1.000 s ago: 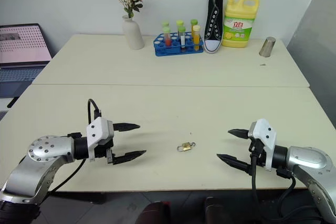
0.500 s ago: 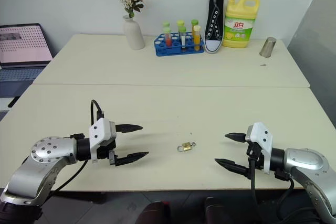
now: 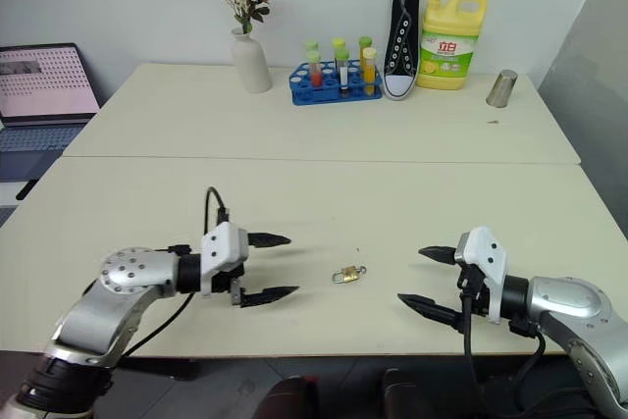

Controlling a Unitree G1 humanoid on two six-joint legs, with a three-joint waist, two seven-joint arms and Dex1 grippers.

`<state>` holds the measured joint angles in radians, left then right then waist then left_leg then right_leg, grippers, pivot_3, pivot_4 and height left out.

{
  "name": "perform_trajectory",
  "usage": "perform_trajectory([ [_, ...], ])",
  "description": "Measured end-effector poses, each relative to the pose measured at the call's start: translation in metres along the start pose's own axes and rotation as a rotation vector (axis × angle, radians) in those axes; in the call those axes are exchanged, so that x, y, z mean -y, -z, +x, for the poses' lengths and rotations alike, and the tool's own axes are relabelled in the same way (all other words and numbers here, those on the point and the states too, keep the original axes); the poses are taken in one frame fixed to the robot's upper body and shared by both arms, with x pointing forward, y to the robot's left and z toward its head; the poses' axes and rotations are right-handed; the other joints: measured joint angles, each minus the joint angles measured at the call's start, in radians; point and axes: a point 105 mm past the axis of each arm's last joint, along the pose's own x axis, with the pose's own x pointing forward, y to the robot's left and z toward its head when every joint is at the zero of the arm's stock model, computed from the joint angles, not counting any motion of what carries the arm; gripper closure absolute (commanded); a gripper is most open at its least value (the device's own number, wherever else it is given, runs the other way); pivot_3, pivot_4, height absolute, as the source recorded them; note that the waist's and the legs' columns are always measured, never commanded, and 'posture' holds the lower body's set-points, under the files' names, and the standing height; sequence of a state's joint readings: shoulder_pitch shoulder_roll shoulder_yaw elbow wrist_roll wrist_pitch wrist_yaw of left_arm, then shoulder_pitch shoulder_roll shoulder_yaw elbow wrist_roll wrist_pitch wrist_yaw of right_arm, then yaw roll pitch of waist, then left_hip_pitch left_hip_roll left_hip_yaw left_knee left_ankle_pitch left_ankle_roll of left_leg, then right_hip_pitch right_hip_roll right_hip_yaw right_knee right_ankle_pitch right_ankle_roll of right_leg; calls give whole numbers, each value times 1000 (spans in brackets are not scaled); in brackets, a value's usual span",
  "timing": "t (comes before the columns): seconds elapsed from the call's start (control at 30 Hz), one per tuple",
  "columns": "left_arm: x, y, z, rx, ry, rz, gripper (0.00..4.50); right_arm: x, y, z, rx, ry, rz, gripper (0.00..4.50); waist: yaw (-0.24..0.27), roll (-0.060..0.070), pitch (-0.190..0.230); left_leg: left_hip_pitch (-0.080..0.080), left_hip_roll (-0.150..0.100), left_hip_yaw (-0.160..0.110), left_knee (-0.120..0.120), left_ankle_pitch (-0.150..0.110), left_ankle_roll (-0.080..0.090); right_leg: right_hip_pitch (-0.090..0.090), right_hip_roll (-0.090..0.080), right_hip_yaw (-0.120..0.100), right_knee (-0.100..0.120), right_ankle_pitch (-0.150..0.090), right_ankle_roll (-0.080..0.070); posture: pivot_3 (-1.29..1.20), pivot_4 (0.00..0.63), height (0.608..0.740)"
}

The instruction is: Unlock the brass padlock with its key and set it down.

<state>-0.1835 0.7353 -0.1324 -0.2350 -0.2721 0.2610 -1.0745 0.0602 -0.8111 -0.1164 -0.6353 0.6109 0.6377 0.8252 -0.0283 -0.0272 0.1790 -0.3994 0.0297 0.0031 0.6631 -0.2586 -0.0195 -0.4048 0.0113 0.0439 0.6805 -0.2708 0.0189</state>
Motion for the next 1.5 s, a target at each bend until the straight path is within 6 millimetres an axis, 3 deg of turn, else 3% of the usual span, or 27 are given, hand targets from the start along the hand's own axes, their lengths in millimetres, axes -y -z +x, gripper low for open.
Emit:
perform_trajectory([
  [0.17,-3,-8,26,31,-18,21,0,-2,3,5,-28,31,27,9,1,0,0,0,0,0,0,0,0,0,0,0,0,0,0,0,150,740],
  [0.5,15,-7,67,20,72,8,0,-8,15,2,-108,41,34,9,2,0,0,0,0,-1,1,0,0,0,1,0,0,0,0,0,150,740],
  [0.77,6,5,80,-34,32,-34,0,-14,12,2,-107,34,28,9,1,0,0,0,0,-1,0,0,0,0,1,0,0,0,0,0,150,740],
  [0.93,6,1,84,-47,61,-20,0,-17,10,3,-104,31,29,9,1,-1,0,0,-1,-1,1,0,0,0,1,0,0,0,0,0,150,740],
  [1.03,7,1,85,-55,75,-20,604,-16,10,3,-106,38,30,0,1,-1,0,0,-1,-1,1,0,0,0,1,0,0,0,0,0,150,740],
  [1.33,8,1,86,-71,96,-31,3441,-17,8,3,-102,38,29,0,1,-1,-1,0,-1,-1,1,0,0,1,1,0,0,0,0,0,150,740],
  [1.5,9,0,84,-69,109,18,3527,-18,7,4,-91,32,35,0,2,-1,-1,0,0,-1,1,0,0,0,1,0,0,0,0,0,150,740],
])
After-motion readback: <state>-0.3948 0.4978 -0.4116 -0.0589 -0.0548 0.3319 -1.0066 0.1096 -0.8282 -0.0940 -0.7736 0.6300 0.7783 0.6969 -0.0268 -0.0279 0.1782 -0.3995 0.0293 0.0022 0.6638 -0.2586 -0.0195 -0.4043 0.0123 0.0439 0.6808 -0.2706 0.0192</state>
